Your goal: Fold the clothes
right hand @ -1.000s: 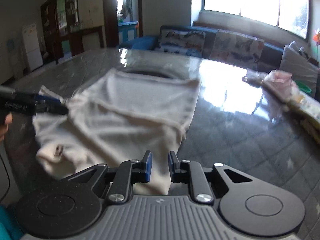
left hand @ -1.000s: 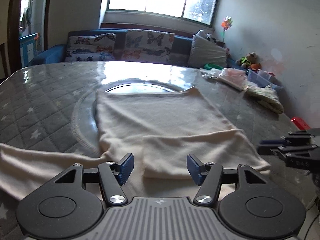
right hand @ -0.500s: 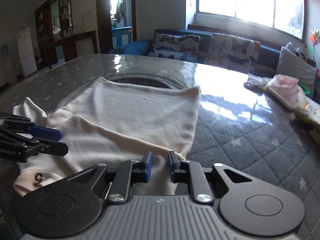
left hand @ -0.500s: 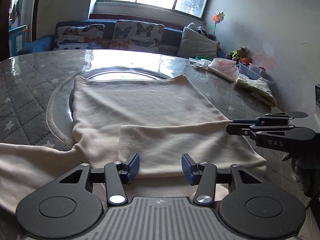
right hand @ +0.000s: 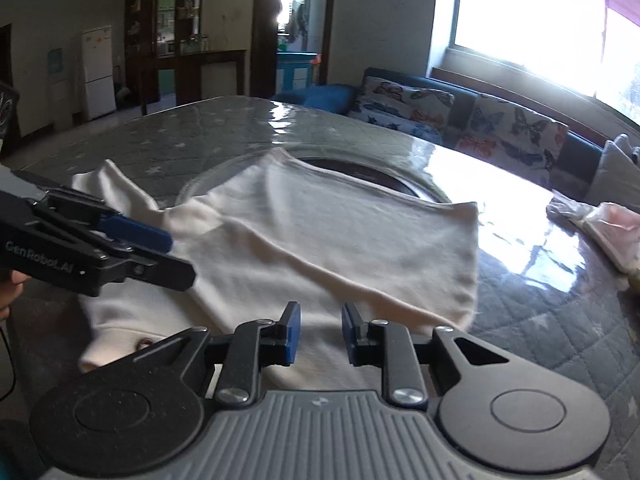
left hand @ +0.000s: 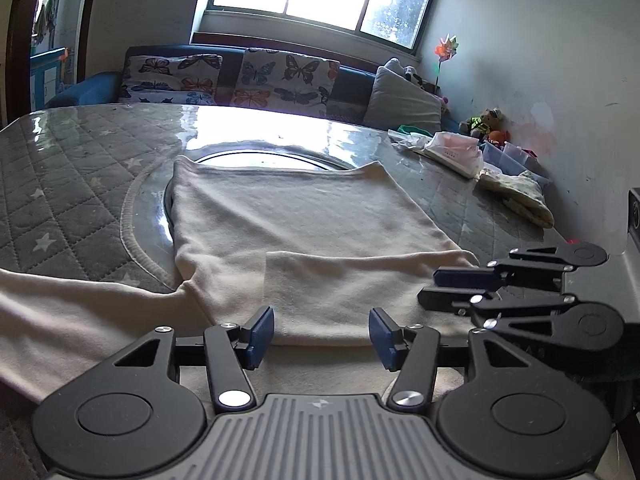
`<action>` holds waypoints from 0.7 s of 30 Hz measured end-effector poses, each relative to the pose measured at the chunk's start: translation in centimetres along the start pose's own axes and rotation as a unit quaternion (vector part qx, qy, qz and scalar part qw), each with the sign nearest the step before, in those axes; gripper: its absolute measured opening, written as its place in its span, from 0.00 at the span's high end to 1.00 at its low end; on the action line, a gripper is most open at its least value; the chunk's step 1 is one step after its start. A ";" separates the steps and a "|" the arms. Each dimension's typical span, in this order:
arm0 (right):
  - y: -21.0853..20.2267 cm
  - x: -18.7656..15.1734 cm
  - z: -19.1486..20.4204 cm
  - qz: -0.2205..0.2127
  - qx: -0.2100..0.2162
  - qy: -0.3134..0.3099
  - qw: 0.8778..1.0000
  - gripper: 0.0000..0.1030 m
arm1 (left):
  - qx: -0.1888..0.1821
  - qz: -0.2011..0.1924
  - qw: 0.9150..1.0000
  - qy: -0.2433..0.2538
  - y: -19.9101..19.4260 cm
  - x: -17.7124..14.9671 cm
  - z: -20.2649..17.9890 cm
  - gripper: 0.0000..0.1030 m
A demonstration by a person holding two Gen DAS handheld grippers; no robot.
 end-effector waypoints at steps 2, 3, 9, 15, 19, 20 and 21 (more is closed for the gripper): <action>0.3 -0.2 0.7 0.004 -0.001 -0.012 1.000 0.78 | 0.003 0.004 1.000 -0.007 -0.2 -0.1 0.3 0.44; 0.4 -0.3 1.1 0.006 -0.003 -0.019 1.000 0.78 | 0.005 0.006 1.000 -0.011 -0.4 -0.1 0.5 0.43; -0.1 -0.2 2.3 -0.001 0.009 -0.022 1.000 0.65 | 0.032 0.006 0.999 -0.023 -2.0 -0.1 1.6 0.30; -0.4 -0.4 2.6 -0.009 0.015 0.009 1.000 0.50 | 0.063 0.009 0.996 -0.055 -3.7 -0.5 3.8 0.19; -0.4 -0.8 2.8 -0.006 0.026 0.028 0.999 0.43 | 0.087 -0.005 0.993 -0.081 -5.4 -0.8 5.7 0.15; -0.3 -0.9 2.9 -0.003 0.028 0.029 0.999 0.41 | 0.095 -0.010 0.991 -0.089 -5.9 -0.8 6.4 0.15; -0.3 -0.9 3.0 -0.001 0.031 0.030 0.999 0.35 | 0.106 -0.014 0.989 -0.099 -6.3 -0.8 7.1 0.15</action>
Point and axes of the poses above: each gripper's, at about its wrist camera, not at the fingertips, and y roughly the way its jaws point, z to its left, x to its top, the point moved 8 cm from there along y, roughly the way its jaws point, and after that the axes turned 5 degrees about z, right-handed, at the moved point
